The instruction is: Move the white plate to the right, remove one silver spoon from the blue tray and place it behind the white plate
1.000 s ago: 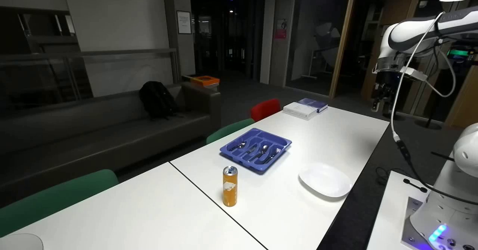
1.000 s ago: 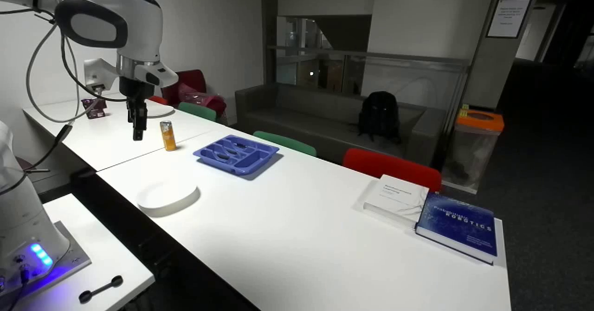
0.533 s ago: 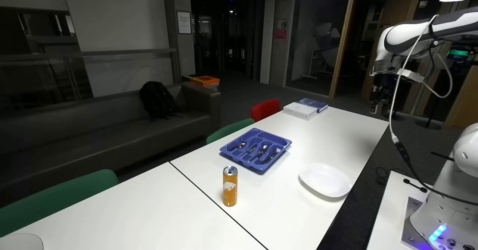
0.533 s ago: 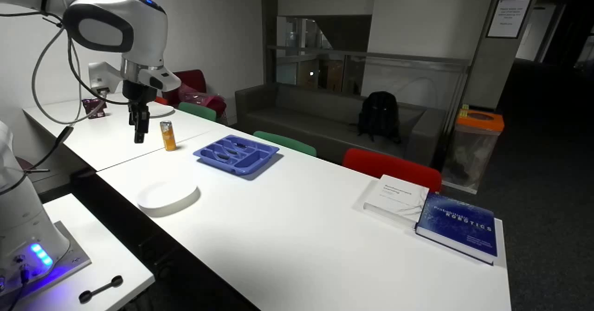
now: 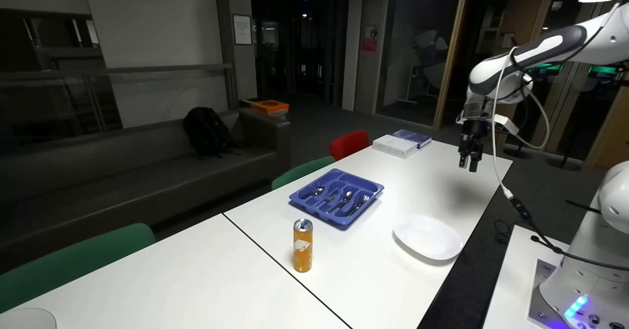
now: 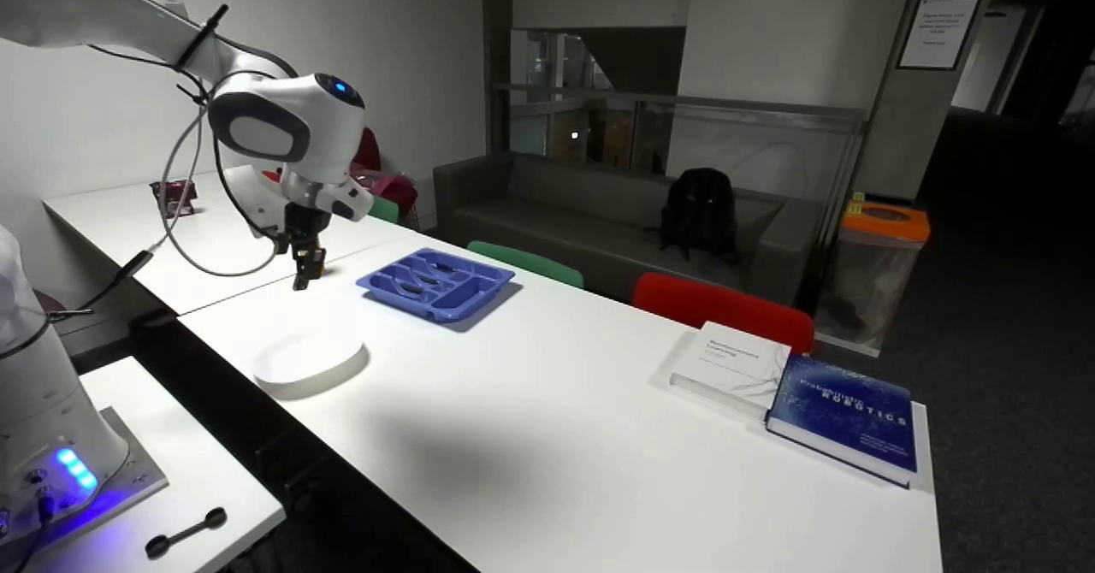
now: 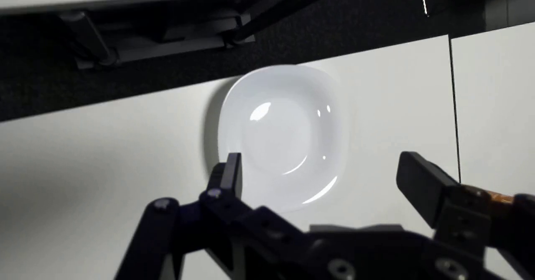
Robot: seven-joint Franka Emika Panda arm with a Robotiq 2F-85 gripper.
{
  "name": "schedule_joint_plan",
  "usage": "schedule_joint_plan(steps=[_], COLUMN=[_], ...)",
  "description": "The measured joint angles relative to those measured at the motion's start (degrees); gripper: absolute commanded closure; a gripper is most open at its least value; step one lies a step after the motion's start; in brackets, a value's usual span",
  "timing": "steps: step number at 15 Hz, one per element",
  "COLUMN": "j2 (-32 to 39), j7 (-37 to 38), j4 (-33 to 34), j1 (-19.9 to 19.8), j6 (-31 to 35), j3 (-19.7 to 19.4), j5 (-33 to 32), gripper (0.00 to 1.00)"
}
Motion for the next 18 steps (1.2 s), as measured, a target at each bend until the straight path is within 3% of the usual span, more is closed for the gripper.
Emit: schedule_joint_plan(steps=[6, 12, 18], j2=[7.58, 8.79, 12.28], j7=[-10.08, -13.01, -13.95], j4=[-1.73, -1.4, -1.1], j1=[0.76, 0.65, 0.67], j6=[15.3, 10.34, 15.19], j3=[3.0, 3.39, 5.61], j5=[6.55, 8.81, 8.45], gripper=[0.0, 0.0, 0.0])
